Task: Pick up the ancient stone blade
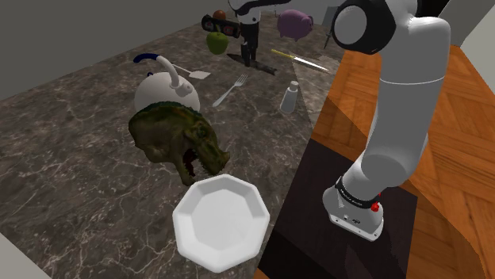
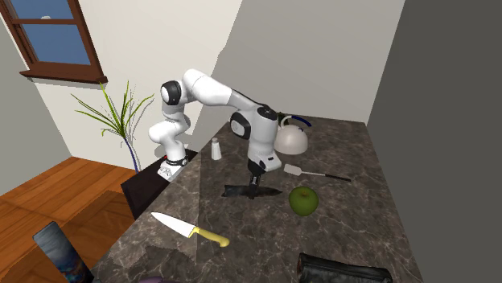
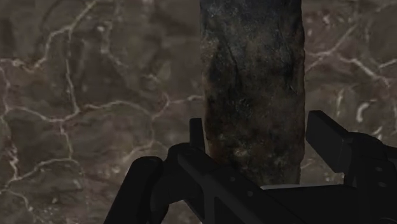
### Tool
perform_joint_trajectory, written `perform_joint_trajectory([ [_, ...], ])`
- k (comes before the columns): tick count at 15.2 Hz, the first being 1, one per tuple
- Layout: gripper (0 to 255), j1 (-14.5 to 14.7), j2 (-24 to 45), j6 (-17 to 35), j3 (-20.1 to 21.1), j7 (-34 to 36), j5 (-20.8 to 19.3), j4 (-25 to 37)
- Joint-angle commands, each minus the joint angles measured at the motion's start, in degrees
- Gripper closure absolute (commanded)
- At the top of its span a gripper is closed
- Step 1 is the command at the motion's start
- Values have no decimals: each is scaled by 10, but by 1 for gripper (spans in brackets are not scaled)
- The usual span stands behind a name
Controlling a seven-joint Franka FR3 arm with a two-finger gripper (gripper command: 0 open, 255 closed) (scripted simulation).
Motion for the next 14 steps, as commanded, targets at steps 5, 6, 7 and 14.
perform_joint_trajectory([
  [5, 255, -1, -2, -44, -1, -3, 0, 42],
  [6, 255, -2, -2, -52, -1, -3, 0, 50],
  [7, 255, -2, -2, -59, -1, -4, 0, 58],
  [14, 255, -4, 2, -101, -1, -6, 1, 103],
])
